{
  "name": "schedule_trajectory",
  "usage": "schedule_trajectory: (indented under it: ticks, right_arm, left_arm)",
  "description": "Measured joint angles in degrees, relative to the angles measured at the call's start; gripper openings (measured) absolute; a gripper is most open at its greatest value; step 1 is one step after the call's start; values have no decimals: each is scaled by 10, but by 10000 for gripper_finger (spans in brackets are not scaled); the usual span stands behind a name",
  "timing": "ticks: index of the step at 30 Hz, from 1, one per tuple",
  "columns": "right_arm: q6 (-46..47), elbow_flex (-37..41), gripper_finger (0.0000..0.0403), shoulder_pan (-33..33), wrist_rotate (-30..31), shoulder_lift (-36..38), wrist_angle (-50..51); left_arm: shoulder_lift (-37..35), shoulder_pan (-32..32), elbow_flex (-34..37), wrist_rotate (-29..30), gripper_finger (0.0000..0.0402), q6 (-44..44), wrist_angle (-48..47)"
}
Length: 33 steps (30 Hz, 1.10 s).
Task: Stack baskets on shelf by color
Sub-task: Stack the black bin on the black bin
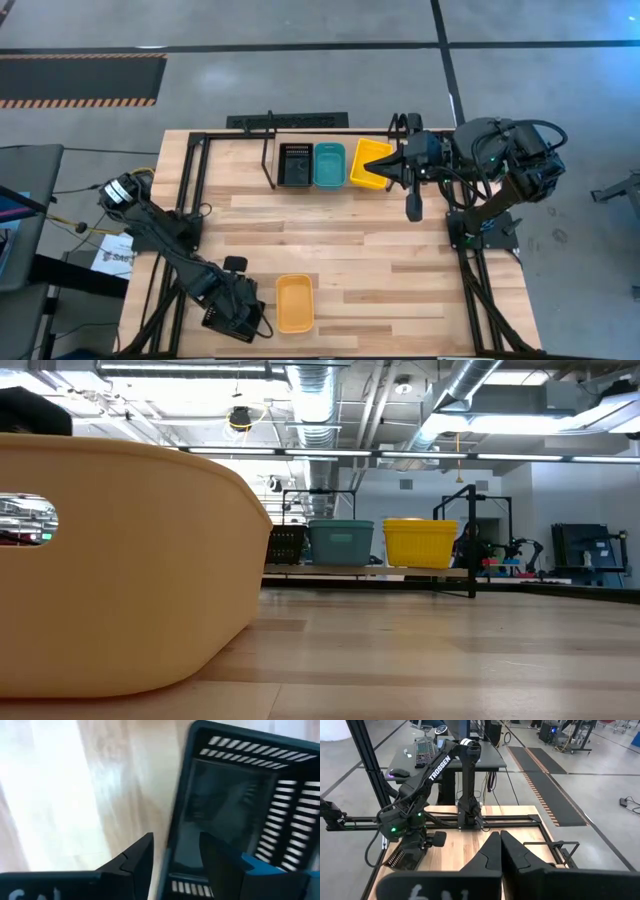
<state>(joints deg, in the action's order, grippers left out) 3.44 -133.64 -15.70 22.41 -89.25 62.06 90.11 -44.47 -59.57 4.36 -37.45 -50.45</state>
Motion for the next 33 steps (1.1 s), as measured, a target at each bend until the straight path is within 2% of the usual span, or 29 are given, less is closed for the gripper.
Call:
schedule_trajectory:
  ticks: [9,20,26,33]
  right_arm:
    - [11,0,8,0,-5,0,2]
    - [6,0,8,0,-16,0,0]
    - [4,0,8,0,-16,0,1]
    - [4,0,8,0,-17,0,3]
  left_arm:
    - [0,15,0,-9,146,33,-11]
    - [0,21,9,-21,146,-20,-7]
    - [0,47,41,-63,146,-37,39]
    - [0,70,53,-54,146,-8,92]
